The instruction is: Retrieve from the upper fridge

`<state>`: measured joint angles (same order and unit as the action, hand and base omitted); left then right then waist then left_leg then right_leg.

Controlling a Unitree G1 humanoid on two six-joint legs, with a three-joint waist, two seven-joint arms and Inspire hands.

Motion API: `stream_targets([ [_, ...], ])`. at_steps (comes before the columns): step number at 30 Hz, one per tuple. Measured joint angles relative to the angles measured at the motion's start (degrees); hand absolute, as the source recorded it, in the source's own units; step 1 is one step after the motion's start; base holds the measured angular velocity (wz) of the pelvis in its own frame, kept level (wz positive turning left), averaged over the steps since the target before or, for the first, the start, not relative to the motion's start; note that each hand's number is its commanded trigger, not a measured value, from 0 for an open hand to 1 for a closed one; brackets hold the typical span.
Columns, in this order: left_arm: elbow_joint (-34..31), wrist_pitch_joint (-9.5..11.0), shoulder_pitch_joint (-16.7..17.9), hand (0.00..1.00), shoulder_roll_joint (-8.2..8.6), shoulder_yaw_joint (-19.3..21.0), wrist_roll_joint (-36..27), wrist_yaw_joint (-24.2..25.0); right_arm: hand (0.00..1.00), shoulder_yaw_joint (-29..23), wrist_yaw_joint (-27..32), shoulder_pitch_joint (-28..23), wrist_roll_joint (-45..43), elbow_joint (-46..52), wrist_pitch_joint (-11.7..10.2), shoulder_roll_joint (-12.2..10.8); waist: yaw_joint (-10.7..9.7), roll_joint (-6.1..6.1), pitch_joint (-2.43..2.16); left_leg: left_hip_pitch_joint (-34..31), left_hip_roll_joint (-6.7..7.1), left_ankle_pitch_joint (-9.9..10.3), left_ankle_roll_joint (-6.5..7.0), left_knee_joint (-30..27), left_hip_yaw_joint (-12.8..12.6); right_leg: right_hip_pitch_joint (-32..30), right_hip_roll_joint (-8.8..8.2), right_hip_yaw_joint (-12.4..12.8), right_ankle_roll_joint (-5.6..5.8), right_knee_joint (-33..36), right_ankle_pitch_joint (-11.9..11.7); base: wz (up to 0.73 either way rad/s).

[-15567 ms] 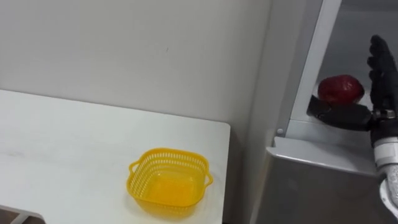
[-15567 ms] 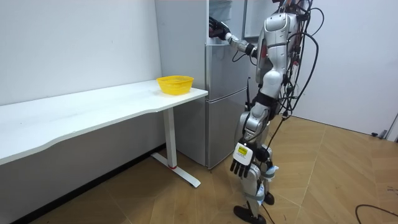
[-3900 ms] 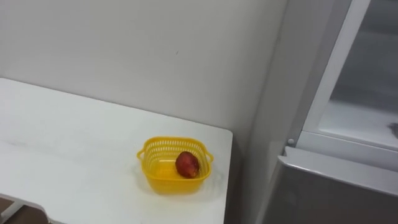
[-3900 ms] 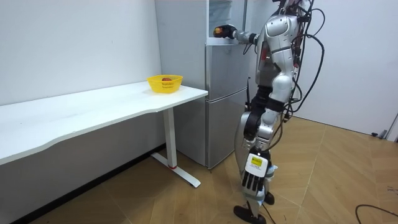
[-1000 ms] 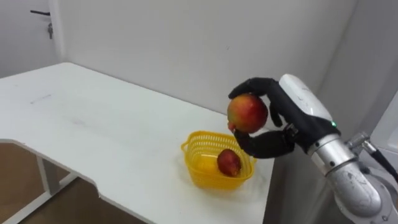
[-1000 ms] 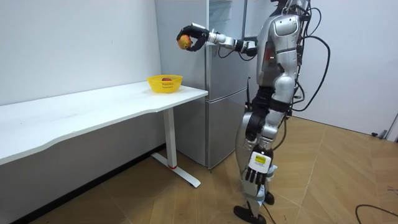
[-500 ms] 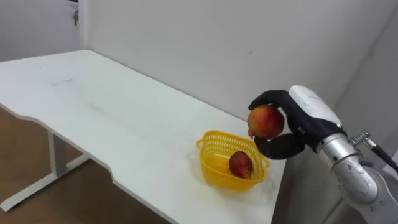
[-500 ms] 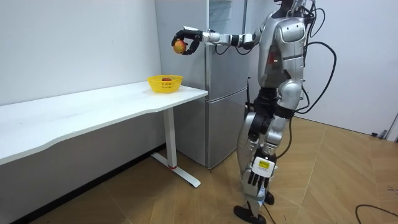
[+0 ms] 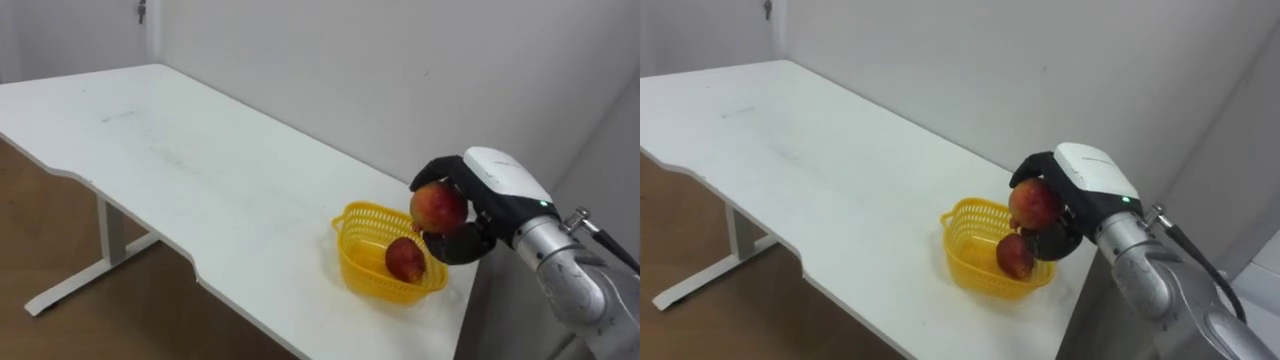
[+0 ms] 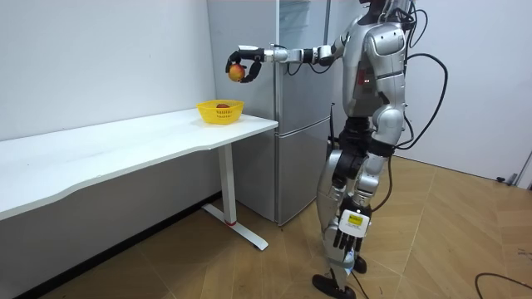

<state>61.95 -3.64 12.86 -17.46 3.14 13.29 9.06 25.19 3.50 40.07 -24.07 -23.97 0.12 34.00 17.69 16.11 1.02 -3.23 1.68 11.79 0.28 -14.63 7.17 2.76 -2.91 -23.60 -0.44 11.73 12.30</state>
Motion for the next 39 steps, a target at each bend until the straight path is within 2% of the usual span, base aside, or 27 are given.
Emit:
stream_targets([
  [5, 0.0, 0.0, -0.3, 0.0, -0.16, 0.0, 0.0, -0.7, 1.0, 0.6, 0.1, 1.5, 0.0, -2.2, 0.7, 0.1, 0.2, 0.5, 0.06, -1.1, 0.0, 0.0, -0.03, -0.2, 0.0, -0.9, 0.02, -0.2, -0.24, 0.0, -0.2, 0.01],
  [12, 0.5, -0.1, -1.5, 0.0, -0.34, -0.2, -0.2, -1.8, 1.0, 0.8, 1.1, 1.6, -0.5, -5.1, 1.4, 0.0, 1.7, 0.68, 0.36, -2.0, 0.01, 0.0, -0.04, -0.4, 0.4, -1.0, 0.1, -0.1, -0.31, 0.0, -0.3, 0.03],
  [15, 0.5, -0.3, -2.1, 0.0, -0.48, -1.4, -0.2, -2.2, 1.0, 3.2, 2.2, 3.3, -1.2, -7.3, 2.5, 0.0, 2.5, 0.74, 0.43, -2.7, -0.12, 0.0, -0.06, -0.8, 0.1, -1.9, 0.18, 0.0, -0.62, 0.1, -0.5, -0.03],
  [18, 0.5, -0.4, -2.6, 0.0, -1.03, -2.5, -0.2, -2.4, 1.0, 5.0, 2.7, 4.4, -1.2, -8.7, 2.6, 0.0, 3.1, 1.16, 0.59, -3.2, -0.14, -0.1, -0.17, -0.9, 0.1, -2.2, 0.23, 0.0, -0.71, 0.1, -0.5, 0.0],
  [19, 0.4, -0.4, -2.6, 0.0, -1.16, -3.0, -0.2, -2.7, 0.67, 5.7, 2.7, 4.9, -1.2, -9.0, 2.6, 0.0, 3.1, 1.33, 0.67, -3.2, -0.13, -0.1, -0.17, -0.9, 0.1, -2.3, 0.22, 0.0, -0.73, 0.1, -0.5, 0.0],
  [20, 0.4, -0.4, -2.6, 0.0, -1.23, -3.4, -0.2, -2.7, 0.05, 6.0, 2.8, 5.0, -1.2, -9.0, 2.6, 0.0, 3.2, 1.41, 0.7, -3.2, -0.13, -0.2, -0.17, -0.9, 0.1, -2.3, 0.21, 0.0, -0.75, 0.1, -0.6, 0.0],
  [21, 0.5, -0.4, -2.6, 0.0, -1.24, -3.6, -0.2, -2.7, 0.0, 6.9, 3.0, 5.2, -1.2, -9.0, 2.6, 0.0, 3.5, 1.58, 0.71, -3.2, -0.11, -0.2, -0.16, -0.8, 0.1, -2.4, 0.19, 0.0, -0.76, 0.2, -0.6, 0.0],
  [25, 0.5, -0.4, -2.8, 0.0, -1.28, -4.7, -0.2, -2.6, 0.0, 9.3, 3.1, 5.2, -1.2, -9.7, 2.6, 0.0, 4.8, 2.07, 0.95, -3.6, -0.09, -0.3, -0.16, -1.0, 0.3, -3.1, 0.03, -0.1, -0.75, 1.0, -0.6, 0.01],
  [30, 0.5, -0.4, -3.0, 0.0, -1.45, -5.6, -0.2, -2.5, 0.0, 9.7, 3.1, 5.2, -1.4, -11.6, 2.6, 0.0, 6.1, 2.71, 1.19, -4.1, 0.02, -0.6, -0.23, -1.2, 0.7, -3.4, -0.03, -0.3, -0.82, 1.0, -0.6, 0.05],
  [39, 0.0, -1.0, -3.3, 0.0, -1.58, -5.7, -0.2, -2.3, 0.0, 9.7, 3.2, 5.2, -3.4, -11.6, 3.7, 0.0, 6.3, 2.82, 1.31, -6.2, -0.07, -0.7, -0.33, -2.9, 0.9, -4.5, 0.15, -0.6, -1.3, 1.1, -1.1, 0.0],
])
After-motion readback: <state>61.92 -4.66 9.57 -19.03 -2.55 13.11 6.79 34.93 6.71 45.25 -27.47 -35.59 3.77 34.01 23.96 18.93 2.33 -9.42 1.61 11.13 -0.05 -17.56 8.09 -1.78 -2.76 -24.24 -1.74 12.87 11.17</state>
